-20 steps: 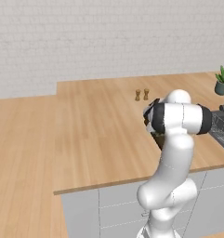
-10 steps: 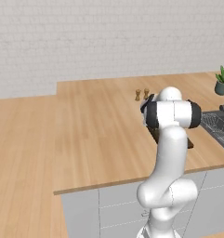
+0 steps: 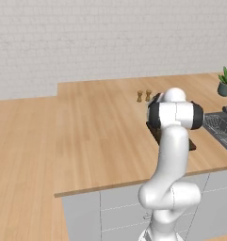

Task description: Pick up the sponge from the counter and clean the cutting board by briefly scrubbing or pressing down on the cutting board. Once finished, release the sponge.

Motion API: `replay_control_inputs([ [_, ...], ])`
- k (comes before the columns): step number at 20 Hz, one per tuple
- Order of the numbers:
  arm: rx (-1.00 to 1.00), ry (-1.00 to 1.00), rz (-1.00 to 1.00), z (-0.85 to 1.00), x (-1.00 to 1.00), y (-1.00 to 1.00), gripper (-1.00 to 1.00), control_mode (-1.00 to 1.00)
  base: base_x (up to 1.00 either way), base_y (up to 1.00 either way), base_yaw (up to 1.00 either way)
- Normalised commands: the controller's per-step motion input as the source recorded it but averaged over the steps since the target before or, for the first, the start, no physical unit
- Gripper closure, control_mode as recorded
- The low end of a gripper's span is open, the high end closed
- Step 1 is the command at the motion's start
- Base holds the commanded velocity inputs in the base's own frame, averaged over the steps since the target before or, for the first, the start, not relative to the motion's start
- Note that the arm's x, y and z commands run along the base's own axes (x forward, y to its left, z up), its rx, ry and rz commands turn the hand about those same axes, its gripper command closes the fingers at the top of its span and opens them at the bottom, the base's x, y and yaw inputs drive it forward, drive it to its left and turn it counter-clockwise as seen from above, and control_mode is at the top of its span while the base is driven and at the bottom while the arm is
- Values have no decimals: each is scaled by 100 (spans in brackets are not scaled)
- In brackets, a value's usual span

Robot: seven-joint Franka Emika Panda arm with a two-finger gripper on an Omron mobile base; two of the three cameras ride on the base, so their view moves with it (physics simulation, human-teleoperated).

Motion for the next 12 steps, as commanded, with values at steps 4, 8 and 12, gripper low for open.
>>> replay_control_inputs([
  [4, -3, 0, 3, -7, -18, -4, 100, -100, 0, 0, 0],
  [8, -3, -1, 3, -19, -57, 0, 100, -100, 0, 0, 0],
  [12, 0, -3, 1, -13, -96, 0, 100, -100, 0, 0, 0],
])
